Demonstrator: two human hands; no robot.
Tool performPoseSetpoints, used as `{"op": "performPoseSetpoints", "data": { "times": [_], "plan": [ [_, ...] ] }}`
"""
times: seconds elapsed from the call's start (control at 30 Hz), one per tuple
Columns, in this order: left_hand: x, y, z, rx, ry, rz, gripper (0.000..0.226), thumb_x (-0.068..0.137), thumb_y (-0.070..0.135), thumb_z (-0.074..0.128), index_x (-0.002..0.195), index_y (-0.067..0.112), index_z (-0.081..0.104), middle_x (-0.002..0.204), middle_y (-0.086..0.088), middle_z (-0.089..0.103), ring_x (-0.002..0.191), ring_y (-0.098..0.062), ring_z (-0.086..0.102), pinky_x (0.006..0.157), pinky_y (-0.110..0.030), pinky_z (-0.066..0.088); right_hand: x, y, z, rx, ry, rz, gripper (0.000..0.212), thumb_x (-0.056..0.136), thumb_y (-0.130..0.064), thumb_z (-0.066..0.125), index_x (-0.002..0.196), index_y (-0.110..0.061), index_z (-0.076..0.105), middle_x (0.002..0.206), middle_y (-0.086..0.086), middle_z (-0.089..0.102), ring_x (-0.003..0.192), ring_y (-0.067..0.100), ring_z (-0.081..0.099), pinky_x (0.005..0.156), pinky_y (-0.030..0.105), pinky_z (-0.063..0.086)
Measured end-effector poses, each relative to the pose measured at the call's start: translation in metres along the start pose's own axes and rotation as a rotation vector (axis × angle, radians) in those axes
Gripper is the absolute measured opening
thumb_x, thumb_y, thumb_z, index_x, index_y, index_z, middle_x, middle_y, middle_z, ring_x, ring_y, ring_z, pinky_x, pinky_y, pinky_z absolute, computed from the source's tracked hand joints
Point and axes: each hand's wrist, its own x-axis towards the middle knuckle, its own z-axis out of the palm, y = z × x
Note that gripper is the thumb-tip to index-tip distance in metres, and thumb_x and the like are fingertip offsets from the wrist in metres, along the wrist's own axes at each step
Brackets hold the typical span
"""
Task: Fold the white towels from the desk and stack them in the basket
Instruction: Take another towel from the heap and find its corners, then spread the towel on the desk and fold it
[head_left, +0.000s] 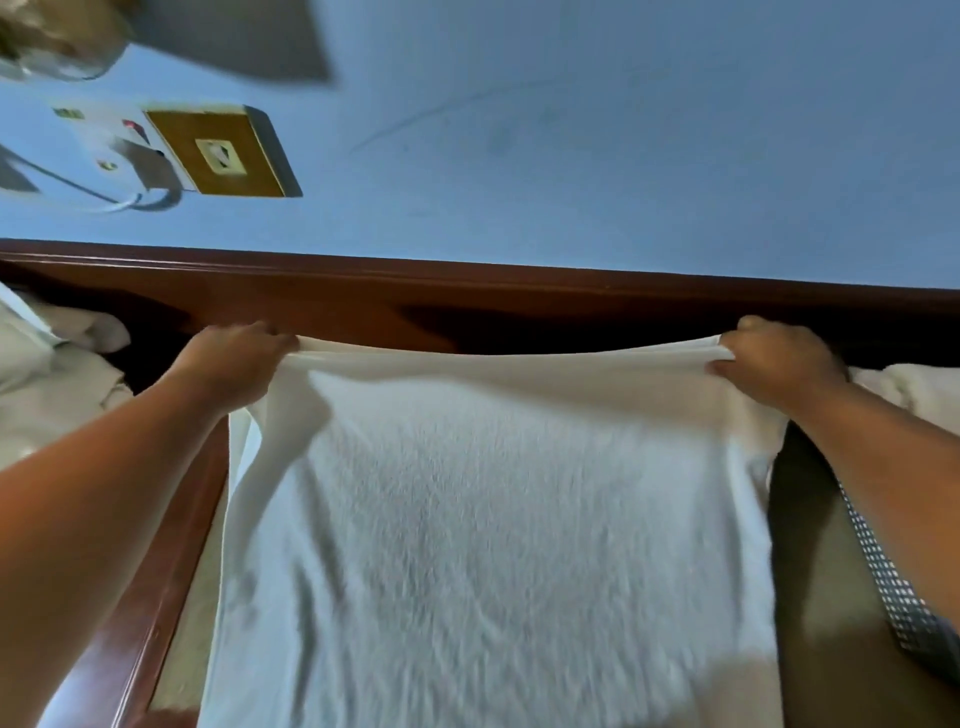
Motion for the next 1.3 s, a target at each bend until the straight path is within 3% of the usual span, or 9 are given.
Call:
{"op": "performPoseSetpoints", "data": {
  "times": [0.23,0.43,0.53,0.67,0.83,0.93,1.03,1.13,1.3],
  "plan": [
    [0.06,0.017,0.03,0.024,-0.175,-0.027,0.048,0.093,0.021,0.052,0.138,0.036,0.056,0.146,0.001,0.053,0.132,-0.023,0.052,0.106,-0.039,0.044,0.055,-0.017,0.049,-0.091,-0.165,-0.008,0.044,0.099,-0.054,0.046,0.13,-0.027,0.061,0.124,0.001,0.06,0.112,0.022,0.061,0.092,0.036,0.048],
    [0.104,0.021,0.081,0.157,-0.313,0.014,0.046,0.093,0.029,0.046,0.135,0.037,0.06,0.147,0.004,0.052,0.139,-0.024,0.043,0.117,-0.045,0.033,0.095,-0.04,0.102,-0.022,-0.368,0.084,0.047,0.1,-0.047,0.045,0.14,-0.025,0.053,0.146,0.008,0.051,0.134,0.031,0.046,0.112,0.045,0.032],
    [0.108,0.007,0.097,0.143,-0.367,-0.165,0.051,0.093,0.032,0.049,0.144,0.037,0.05,0.142,-0.004,0.05,0.133,-0.028,0.045,0.108,-0.043,0.04,0.103,-0.05,0.119,0.065,-0.384,0.194,0.052,0.092,-0.038,0.051,0.142,-0.026,0.05,0.148,0.011,0.047,0.136,0.034,0.04,0.11,0.046,0.028],
    [0.108,-0.007,0.096,0.179,-0.369,-0.305,0.046,0.092,0.028,0.048,0.137,0.025,0.056,0.122,-0.012,0.048,0.115,-0.033,0.051,0.094,-0.043,0.047,0.1,-0.042,0.132,0.058,-0.308,0.323,0.054,0.087,-0.054,0.054,0.133,-0.026,0.058,0.139,0.012,0.053,0.13,0.035,0.042,0.104,0.043,0.029],
    [0.084,0.052,0.078,-0.015,-0.134,-0.187,0.042,0.08,0.016,0.06,0.121,0.009,0.061,0.118,-0.019,0.052,0.104,-0.04,0.055,0.084,-0.049,0.051,0.066,-0.019,0.15,0.484,-0.262,0.583,0.087,0.078,-0.06,0.073,0.147,-0.019,0.037,0.151,0.019,0.034,0.136,0.046,0.036,0.103,0.055,0.04],
    [0.052,0.119,0.066,-0.227,-0.078,-0.086,0.044,0.085,0.015,0.057,0.128,0.01,0.056,0.13,-0.018,0.049,0.112,-0.039,0.052,0.086,-0.049,0.05,0.014,-0.013,0.173,0.656,-0.305,0.642,0.108,0.063,-0.066,0.075,0.15,-0.018,0.031,0.147,0.018,0.042,0.135,0.044,0.04,0.102,0.054,0.046],
    [0.011,0.19,0.065,-0.396,-0.088,0.083,0.044,0.092,0.021,0.053,0.135,0.016,0.052,0.138,-0.012,0.046,0.118,-0.034,0.051,0.091,-0.047,0.05,-0.064,-0.028,0.177,0.774,-0.33,0.648,0.086,0.076,-0.04,0.079,0.146,-0.008,0.041,0.141,0.021,0.048,0.133,0.04,0.042,0.105,0.047,0.043],
    [-0.037,0.251,0.068,-0.494,-0.112,0.287,0.042,0.096,0.026,0.053,0.137,0.023,0.053,0.145,-0.004,0.042,0.121,-0.03,0.051,0.092,-0.043,0.051,-0.149,-0.043,0.193,0.969,-0.298,0.679,0.055,0.08,-0.016,0.077,0.129,-0.004,0.056,0.123,0.018,0.063,0.115,0.038,0.059,0.087,0.036,0.048],
    [-0.115,0.33,0.066,-0.551,-0.247,0.457,0.043,0.1,0.03,0.05,0.142,0.027,0.05,0.153,0.0,0.034,0.131,-0.026,0.044,0.101,-0.04,0.047,-0.266,-0.044,0.228,1.118,-0.28,0.747,0.056,0.086,-0.012,0.074,0.135,0.001,0.051,0.123,0.019,0.063,0.109,0.032,0.062,0.086,0.03,0.043]
  ]
}}
